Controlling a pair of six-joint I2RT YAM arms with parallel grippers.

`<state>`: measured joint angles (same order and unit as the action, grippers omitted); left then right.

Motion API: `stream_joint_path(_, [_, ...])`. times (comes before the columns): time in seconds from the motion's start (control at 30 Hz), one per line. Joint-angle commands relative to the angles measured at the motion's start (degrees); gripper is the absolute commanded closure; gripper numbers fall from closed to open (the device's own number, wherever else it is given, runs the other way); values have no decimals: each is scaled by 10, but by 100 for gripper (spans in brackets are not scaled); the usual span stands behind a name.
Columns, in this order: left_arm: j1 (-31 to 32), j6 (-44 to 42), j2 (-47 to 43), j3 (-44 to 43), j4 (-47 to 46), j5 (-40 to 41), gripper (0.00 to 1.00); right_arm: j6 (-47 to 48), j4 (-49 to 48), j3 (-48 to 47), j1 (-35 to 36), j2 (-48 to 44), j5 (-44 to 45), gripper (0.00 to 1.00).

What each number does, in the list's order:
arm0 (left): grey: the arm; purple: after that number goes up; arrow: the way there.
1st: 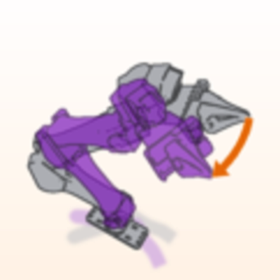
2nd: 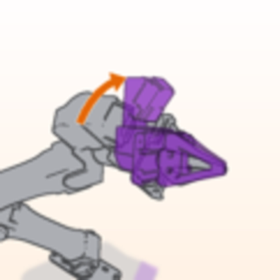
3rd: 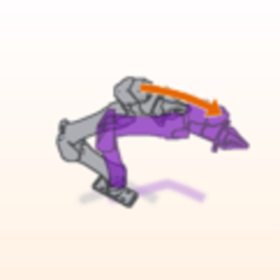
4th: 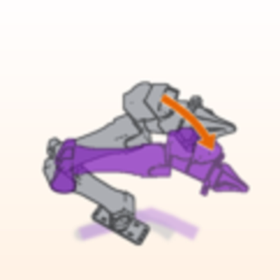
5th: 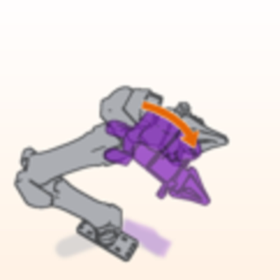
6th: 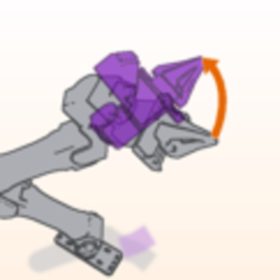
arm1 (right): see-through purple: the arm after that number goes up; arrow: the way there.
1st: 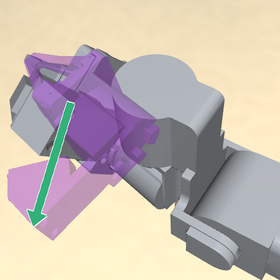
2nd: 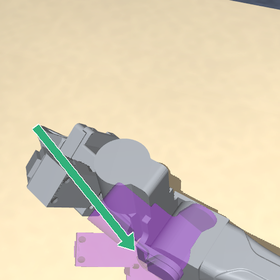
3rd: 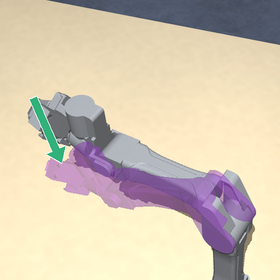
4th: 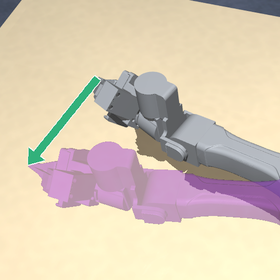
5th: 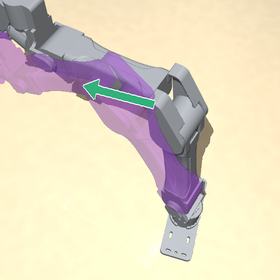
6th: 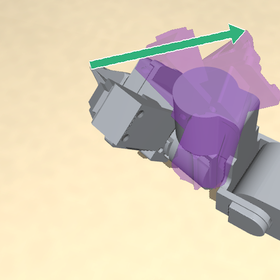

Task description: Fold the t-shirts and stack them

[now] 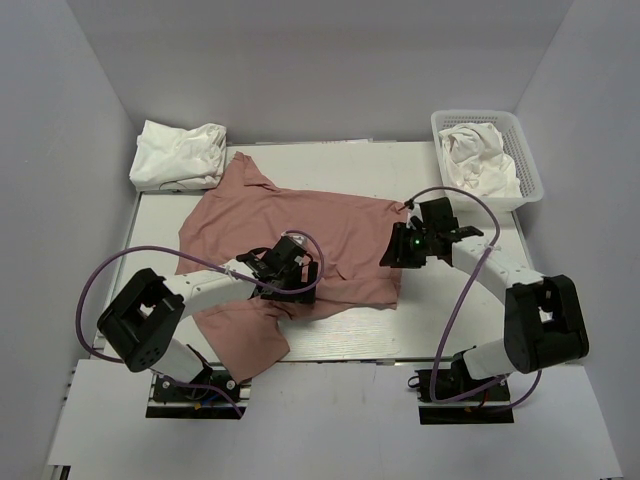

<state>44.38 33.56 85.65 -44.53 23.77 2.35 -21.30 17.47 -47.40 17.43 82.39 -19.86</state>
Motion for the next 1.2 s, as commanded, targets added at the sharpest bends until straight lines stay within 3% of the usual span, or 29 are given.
stream_joint_path(0.0, [2, 9, 15, 35, 84, 4, 0, 31, 51, -15, 2, -24, 29, 55])
stream_joint_path(0.13, [2, 9, 15, 35, 84, 4, 0, 46, 51, 19, 18, -36, 9, 42])
stream_joint_path(0.33, [2, 9, 21, 30, 84, 4, 0, 42, 29, 51, 44, -19, 5, 46])
stream_joint_path(0.37, [2, 9, 21, 30, 84, 4, 0, 40, 19, 52, 45, -17, -1, 52])
stream_joint_path(0.5, [2, 9, 26, 30, 84, 4, 0, 33, -6, 41, 59, -18, -5, 96])
stream_joint_path(0.53, [2, 9, 26, 30, 84, 4, 0, 27, -11, 41, 57, -27, -1, 100])
stream_joint_path(0.83, [2, 14, 9, 30, 95, 21, 0, -66, -3, -23, 51, -56, 105, 100])
stream_joint_path(1.0, [-10, 19, 9, 9, 114, 45, 0, -88, 37, -98, 31, 13, 138, 100])
stream_joint_path(1.17, [-10, 25, 15, -26, 120, 60, 0, -32, 72, -200, 13, 117, 138, 100])
